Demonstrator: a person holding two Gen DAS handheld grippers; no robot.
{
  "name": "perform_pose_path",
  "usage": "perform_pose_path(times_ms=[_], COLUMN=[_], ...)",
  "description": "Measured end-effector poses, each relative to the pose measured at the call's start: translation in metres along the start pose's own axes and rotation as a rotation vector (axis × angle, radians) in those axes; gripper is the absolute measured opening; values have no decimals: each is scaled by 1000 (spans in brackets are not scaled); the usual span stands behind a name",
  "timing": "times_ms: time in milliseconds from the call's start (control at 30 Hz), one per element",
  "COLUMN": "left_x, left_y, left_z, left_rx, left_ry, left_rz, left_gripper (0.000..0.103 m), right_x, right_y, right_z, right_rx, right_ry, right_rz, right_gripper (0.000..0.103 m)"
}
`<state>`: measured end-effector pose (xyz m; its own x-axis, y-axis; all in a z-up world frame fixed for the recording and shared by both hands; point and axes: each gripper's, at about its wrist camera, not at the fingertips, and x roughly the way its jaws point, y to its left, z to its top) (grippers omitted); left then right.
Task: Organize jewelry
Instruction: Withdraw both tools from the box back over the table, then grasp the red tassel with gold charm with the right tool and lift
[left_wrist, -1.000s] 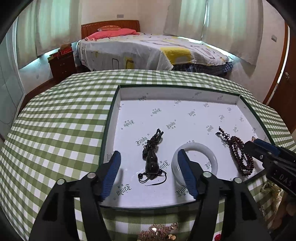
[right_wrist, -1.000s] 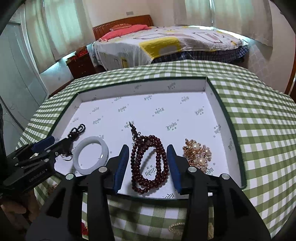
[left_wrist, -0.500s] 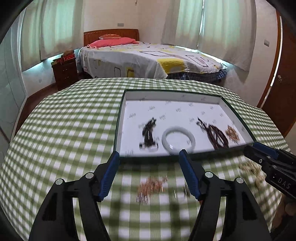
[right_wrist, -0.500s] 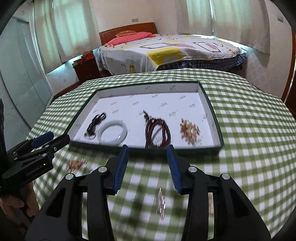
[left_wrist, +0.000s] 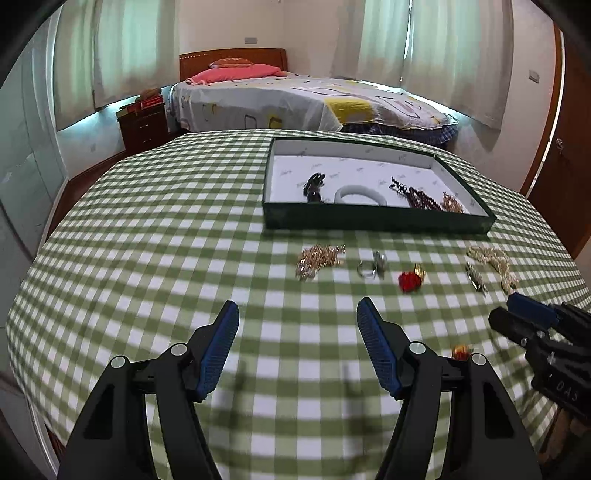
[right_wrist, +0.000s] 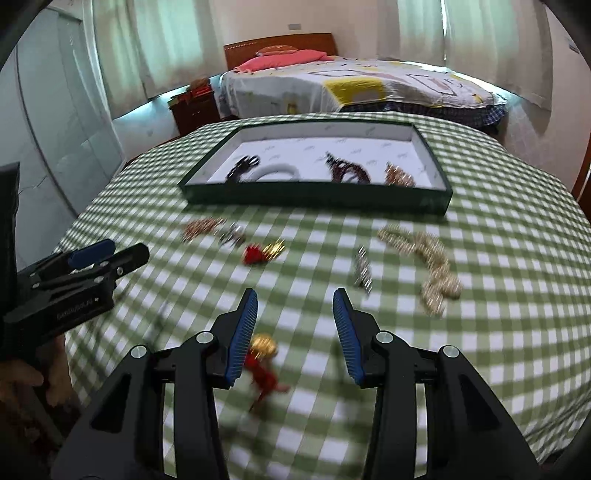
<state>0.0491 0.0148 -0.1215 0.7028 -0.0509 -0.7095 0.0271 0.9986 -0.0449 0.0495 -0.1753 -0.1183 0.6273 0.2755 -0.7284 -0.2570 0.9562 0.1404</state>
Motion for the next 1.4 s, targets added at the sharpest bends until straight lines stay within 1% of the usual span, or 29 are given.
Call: perform_pose_path(times_ms=[200, 300, 400, 533, 633, 700, 733, 867, 1133, 1400], left_x=[-10, -13, -13, -13, -11, -11, -10, -10, -10, -6], left_y=[3, 5, 6, 8, 7, 7, 8, 8, 8, 6], left_z=[-15, -20, -24, -24, -25, -25, -25, -25, -25, -25], left_rx=[-10, -12, -19, -25, -22, -23, -24, -25, -24, -19], left_ry=[0, 6, 11, 12, 17, 20, 21, 21, 23, 32], left_rz=[8, 14, 20, 22, 19, 19, 19, 20, 20, 14], left_gripper=[65, 65, 65, 65, 65, 65, 65, 65, 65, 65], right_x=[-1, 6, 13, 15, 15, 15, 16, 16, 14, 5], right_y=[12, 16, 17, 17, 17, 17, 17, 17, 19, 18], right_z=[-20, -27, -31, -32, -33, -33, -34, -34, -34, -27], right_rx=[-14, -18, -12, -21, -32, -35, -38, -42, -44, -47], right_ry=[18, 40, 73, 78, 79, 81, 83, 83, 80, 34], right_rz=[22, 33, 45, 35, 16, 15, 17, 21, 25, 11], right_gripper=[42, 42, 42, 40, 29, 18, 15, 12, 11, 10])
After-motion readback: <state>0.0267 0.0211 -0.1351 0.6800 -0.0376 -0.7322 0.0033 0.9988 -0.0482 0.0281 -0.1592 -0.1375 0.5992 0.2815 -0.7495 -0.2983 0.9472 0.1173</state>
